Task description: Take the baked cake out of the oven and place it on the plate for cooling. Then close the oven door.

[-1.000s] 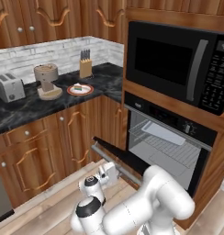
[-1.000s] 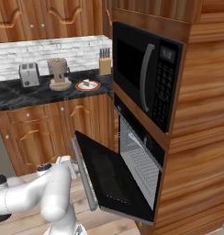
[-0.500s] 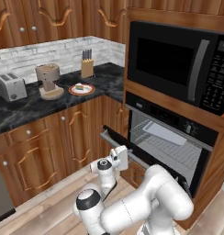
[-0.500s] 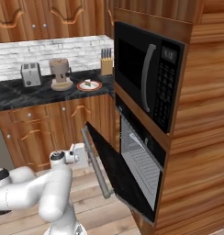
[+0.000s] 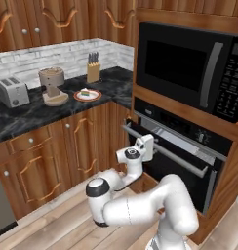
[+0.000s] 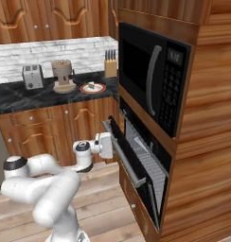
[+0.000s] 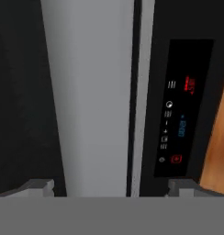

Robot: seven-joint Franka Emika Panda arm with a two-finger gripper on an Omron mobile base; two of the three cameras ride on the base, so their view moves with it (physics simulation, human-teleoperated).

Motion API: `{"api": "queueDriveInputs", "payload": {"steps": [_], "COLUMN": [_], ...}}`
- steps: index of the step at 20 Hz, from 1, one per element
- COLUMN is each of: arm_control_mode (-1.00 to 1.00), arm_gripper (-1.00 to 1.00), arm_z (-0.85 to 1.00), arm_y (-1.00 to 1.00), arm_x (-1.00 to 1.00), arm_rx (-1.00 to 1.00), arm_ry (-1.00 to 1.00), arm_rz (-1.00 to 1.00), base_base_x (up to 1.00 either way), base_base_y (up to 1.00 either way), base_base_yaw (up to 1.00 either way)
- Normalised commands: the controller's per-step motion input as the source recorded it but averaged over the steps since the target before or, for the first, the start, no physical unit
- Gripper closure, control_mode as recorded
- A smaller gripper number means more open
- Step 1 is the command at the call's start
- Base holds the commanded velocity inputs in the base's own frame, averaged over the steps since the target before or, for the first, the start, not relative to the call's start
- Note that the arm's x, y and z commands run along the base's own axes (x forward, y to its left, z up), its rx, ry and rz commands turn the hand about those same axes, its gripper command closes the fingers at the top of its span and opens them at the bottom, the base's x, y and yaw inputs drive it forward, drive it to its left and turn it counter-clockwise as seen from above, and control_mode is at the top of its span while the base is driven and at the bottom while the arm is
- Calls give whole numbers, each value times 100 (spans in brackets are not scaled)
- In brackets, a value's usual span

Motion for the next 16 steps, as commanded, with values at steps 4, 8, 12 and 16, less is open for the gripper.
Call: {"api": "queueDriveInputs", "payload": {"steps": [4, 8, 12, 16], "arm_control_mode": [-100, -100, -100, -100], "arm_gripper": [-100, -100, -100, -100], "arm_z": [-34, -37, -38, -37], "arm_y": [-69, -64, -66, -66], "arm_x": [64, 35, 41, 36], "arm_rx": [-17, -14, -11, -8], "arm_ry": [-11, -12, -10, -7], "arm_rz": [-2, 0, 0, 0], "base_base_x": [0, 0, 0, 0], "base_base_y": [0, 0, 0, 0], "base_base_yaw": [0, 0, 0, 0]}}
